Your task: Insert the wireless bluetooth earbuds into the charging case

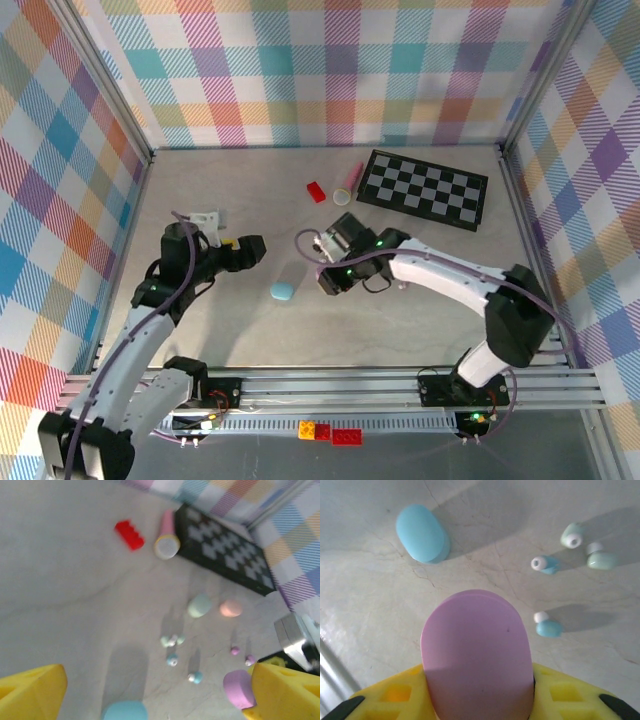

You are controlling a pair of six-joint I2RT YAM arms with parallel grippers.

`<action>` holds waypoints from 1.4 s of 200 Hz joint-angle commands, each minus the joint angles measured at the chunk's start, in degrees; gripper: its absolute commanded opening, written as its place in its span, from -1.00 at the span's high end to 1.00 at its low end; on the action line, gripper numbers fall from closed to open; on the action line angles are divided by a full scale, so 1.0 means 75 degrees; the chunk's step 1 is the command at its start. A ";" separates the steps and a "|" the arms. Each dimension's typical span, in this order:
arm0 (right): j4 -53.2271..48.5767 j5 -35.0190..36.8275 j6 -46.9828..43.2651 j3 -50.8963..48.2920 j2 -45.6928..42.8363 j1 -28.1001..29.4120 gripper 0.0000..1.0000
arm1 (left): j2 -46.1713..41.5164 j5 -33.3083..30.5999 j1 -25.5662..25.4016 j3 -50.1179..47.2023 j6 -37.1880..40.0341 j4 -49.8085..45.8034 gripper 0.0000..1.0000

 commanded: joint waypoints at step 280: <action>-0.5424 -0.4409 -0.4677 0.4526 0.0037 -0.0988 0.55 | 0.1817 0.4530 -0.3126 0.1837 0.2950 0.1566 0.09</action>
